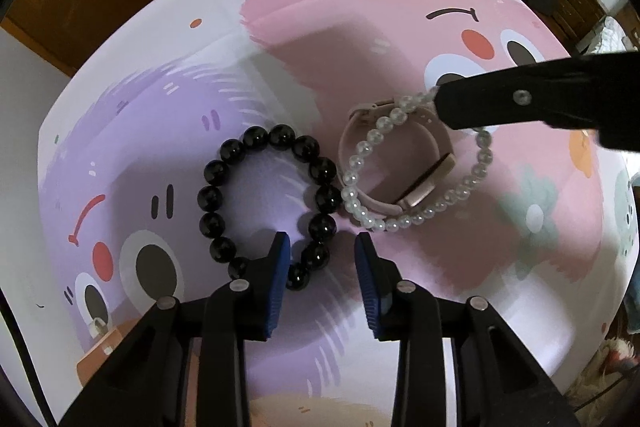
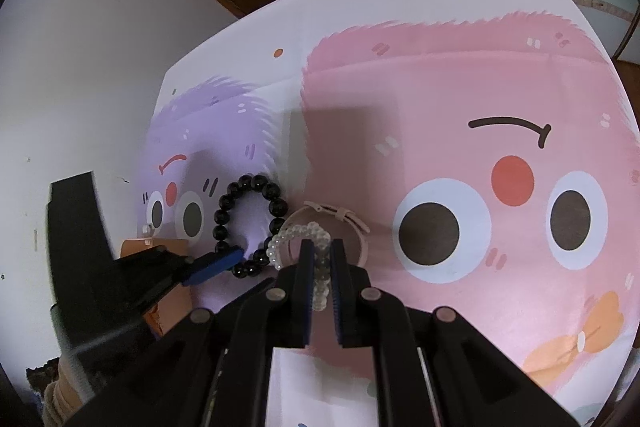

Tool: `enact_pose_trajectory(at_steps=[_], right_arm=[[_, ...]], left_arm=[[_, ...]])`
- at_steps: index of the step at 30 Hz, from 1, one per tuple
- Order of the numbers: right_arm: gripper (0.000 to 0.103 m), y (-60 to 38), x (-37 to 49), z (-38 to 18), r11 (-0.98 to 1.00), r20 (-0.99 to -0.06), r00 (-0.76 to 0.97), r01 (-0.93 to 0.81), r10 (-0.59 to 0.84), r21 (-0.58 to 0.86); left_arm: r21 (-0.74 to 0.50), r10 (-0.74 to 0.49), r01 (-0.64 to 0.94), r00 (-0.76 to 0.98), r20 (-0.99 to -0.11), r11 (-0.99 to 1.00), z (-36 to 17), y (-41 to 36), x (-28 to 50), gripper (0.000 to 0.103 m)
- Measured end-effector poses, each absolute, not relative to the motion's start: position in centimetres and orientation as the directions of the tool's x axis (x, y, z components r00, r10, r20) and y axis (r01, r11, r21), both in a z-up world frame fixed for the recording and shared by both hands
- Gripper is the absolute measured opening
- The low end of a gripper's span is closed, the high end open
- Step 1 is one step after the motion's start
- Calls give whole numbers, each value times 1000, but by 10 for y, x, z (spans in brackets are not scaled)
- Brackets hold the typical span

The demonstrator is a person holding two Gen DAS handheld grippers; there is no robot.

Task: Organize jewelry
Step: 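Grasp the black bead bracelet with the left tool while the right tool grasps the pearl bracelet, then carry both bracelets into the pink box and open both tools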

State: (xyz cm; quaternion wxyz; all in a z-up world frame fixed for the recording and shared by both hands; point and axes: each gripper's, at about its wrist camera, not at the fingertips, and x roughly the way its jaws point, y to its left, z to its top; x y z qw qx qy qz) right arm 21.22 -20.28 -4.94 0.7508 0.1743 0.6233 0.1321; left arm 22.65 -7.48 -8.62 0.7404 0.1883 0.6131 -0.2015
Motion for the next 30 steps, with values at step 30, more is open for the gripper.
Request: enact_pose_trajectory(at_steps=[30], right_arm=[[8,-165,183,23,885,-848,255,-91,465,457]], left_arm=[[-214,-264,179,337,-904,960,37,41,182,12]])
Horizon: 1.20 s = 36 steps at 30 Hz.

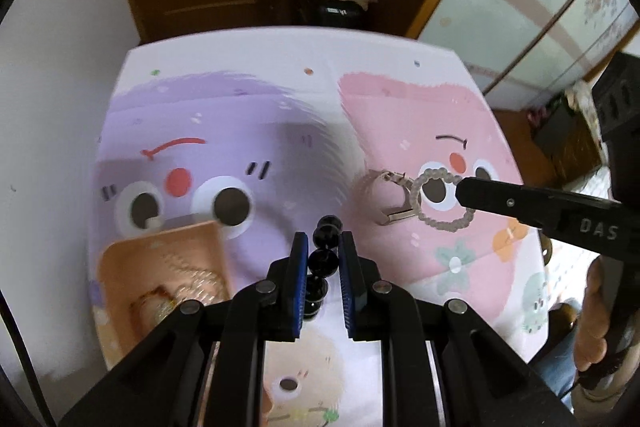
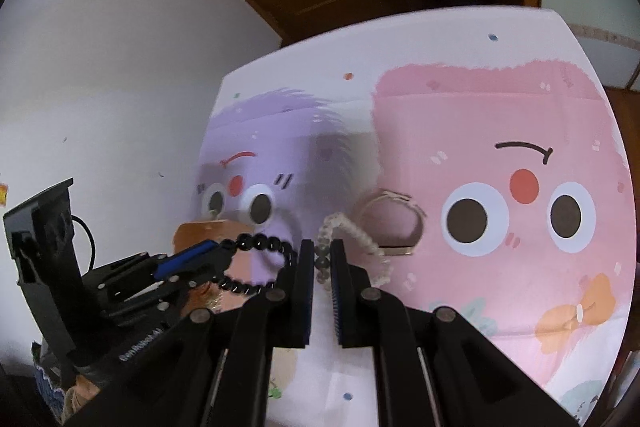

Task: Organize jewelry
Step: 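Carry both bracelets into the pink box and open both tools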

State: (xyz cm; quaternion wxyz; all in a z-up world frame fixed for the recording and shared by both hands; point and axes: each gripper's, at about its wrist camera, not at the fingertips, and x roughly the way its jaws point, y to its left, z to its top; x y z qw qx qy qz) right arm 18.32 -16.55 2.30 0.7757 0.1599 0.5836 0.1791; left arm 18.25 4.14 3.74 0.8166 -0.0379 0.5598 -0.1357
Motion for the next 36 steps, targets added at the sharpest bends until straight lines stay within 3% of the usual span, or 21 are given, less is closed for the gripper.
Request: enact_pose_trajectory(at_steps=[14,22,36], right_arm=[[8,-61,154,62,846,-830,211,-278,516,455],[8,0,152,45,833,-842,170,-335,513,440],[8,36,169,-4,865,-881,137,-307,452,396]], left_arm=[[-187,-171,18,494,-852,982,90,142,111,13],[-149,-91,-85,475,-875,985,54,177,109,13],[-249,-177,-128,412,-894,960,-4,184,115,13]])
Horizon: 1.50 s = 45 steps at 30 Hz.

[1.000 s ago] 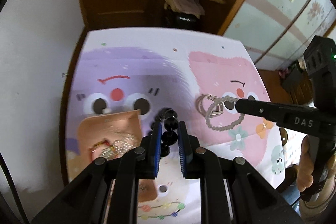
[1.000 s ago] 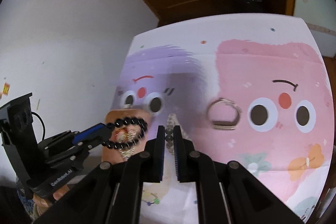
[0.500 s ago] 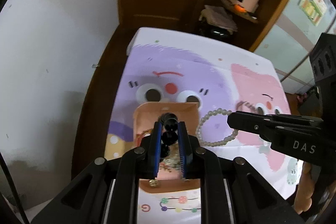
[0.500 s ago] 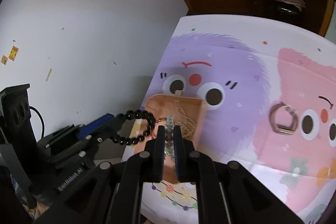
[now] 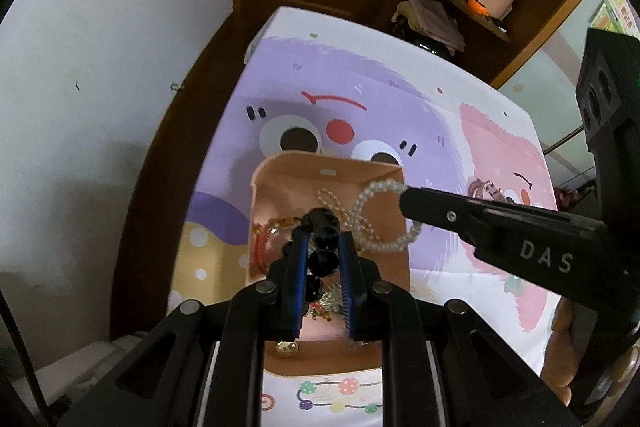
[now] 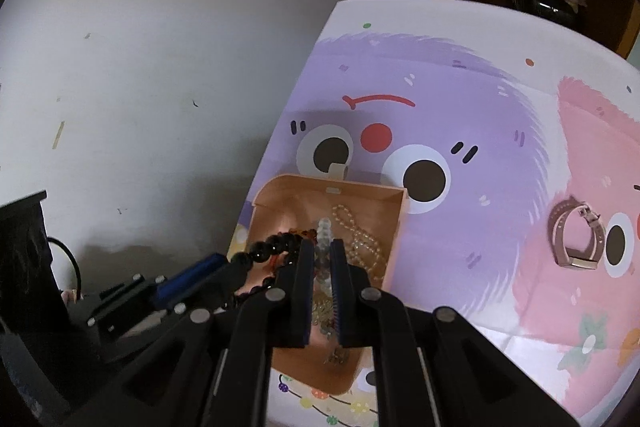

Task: Organize jewelry
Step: 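Carry both bracelets into the pink box and open both tools, then grasp the pink watch strap with the right tool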

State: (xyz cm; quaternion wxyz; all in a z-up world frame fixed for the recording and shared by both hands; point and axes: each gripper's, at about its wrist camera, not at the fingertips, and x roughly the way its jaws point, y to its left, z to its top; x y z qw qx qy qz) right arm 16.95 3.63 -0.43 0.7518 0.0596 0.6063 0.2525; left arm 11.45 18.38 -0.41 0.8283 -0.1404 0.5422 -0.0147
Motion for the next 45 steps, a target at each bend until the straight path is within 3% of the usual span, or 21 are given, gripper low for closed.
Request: enact_pose_trajectory(at_steps=[14,45], right_arm=[[8,53,171,-26,835,-870,55,-315,490,450],[8,-15,151,-11,853,-875,105,-304,473,425]], left_arm=[[-293,-246,-89,347,-905,952,-34,162,105,15],[-226,-209,-6,359,-909,974,-12,115,102,18]])
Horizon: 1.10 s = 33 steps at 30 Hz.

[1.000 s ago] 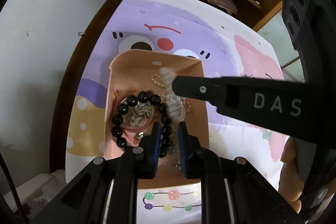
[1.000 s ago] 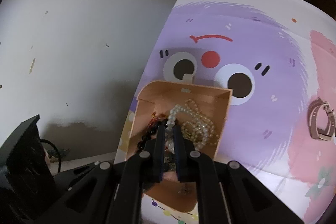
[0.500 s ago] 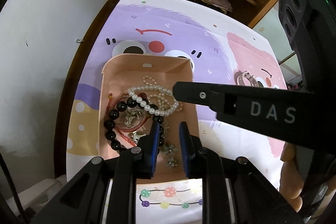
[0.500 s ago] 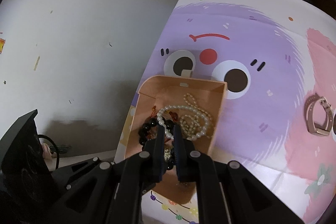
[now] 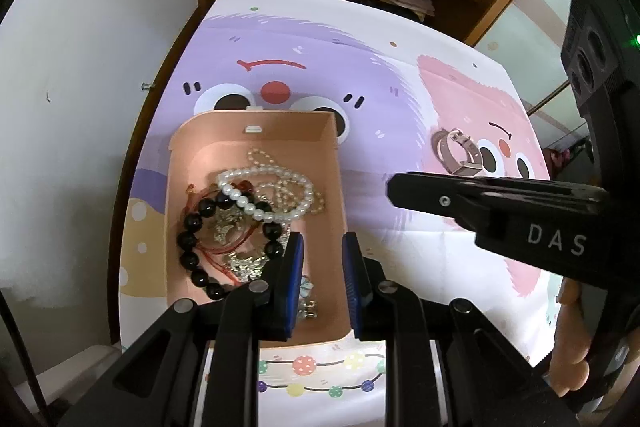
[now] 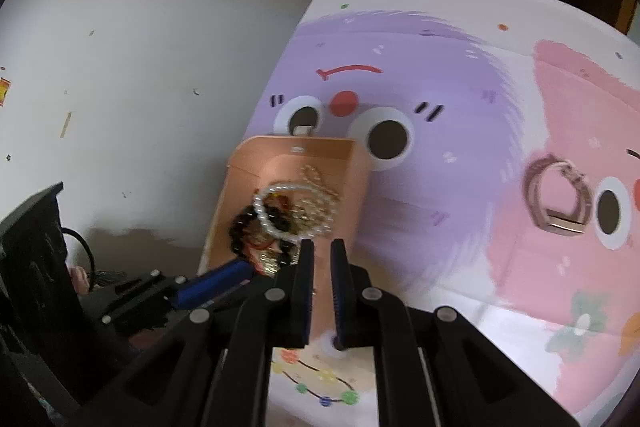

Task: Organize jewelry
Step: 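Grasp the pink watch strap with the right tool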

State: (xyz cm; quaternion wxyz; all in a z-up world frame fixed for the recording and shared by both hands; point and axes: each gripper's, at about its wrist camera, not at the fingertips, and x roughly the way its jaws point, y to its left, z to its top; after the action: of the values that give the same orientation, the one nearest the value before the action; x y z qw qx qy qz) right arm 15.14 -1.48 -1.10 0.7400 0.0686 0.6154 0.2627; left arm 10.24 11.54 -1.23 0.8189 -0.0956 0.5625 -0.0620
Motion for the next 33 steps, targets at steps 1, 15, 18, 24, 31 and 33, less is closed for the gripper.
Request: enact_pose_trajectory(at_steps=[1,15,18,24,31,33], right_arm=[[8,-19,151,-11,856,-878,108,-305,467,417],[8,-86,172,-1,890,-932,146,-376,332,259],[9,-102,186,-4,898,-940,148,-371,309,237],[9,-131,216,-24,919,-957,139,-343,255,195],[9,-154,243,-57,938,-970,99,-294,224,186],[9,-156,246,-62,938,-970,93,-290,225,190]], left_arm=[[-225,-209,-2,360,-909,974,-11,113,103,18],[-198,-196,33,380,-904,980,8,68,136,22],[-200,-197,31,384,-902,979,10,57,150,22],[-171,-164,15,382,-909,985,0,33,182,23],[-156,-144,-8,349,-926,988,-26,13,214,23],[-151,-142,-3,331,-933,988,-34,7,219,23]])
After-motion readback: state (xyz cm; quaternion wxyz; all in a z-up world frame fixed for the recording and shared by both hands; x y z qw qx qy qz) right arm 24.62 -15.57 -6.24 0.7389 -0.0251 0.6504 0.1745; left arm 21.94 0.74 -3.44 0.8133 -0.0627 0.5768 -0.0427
